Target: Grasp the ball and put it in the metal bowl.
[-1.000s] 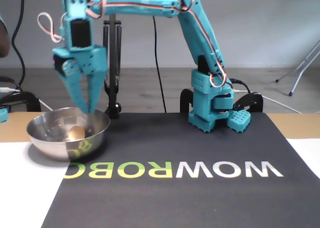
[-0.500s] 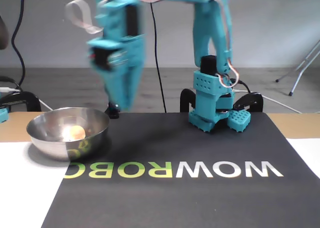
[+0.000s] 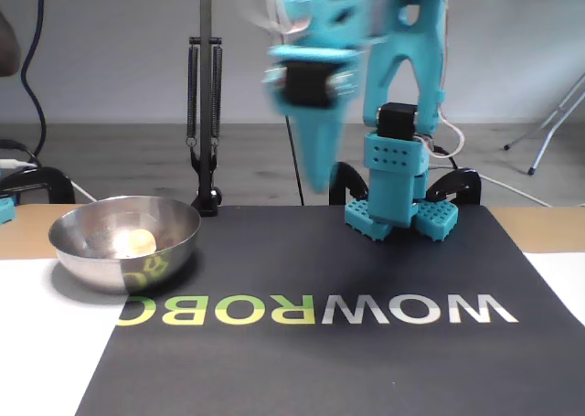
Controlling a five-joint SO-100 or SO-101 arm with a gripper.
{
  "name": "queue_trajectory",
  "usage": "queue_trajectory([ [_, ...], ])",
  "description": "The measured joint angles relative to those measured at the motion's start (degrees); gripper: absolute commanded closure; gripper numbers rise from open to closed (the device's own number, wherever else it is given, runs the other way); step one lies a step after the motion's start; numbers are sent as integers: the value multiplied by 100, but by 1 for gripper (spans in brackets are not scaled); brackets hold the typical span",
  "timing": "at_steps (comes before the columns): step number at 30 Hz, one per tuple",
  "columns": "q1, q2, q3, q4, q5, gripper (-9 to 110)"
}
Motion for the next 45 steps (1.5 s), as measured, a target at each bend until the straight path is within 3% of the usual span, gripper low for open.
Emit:
queue_trajectory([
  [18, -2452, 0, 18, -35, 1758, 102],
  [27, -3006, 114, 44, -141, 2373, 102],
  [45, -3041, 3674, 3823, -3612, 2452, 101],
])
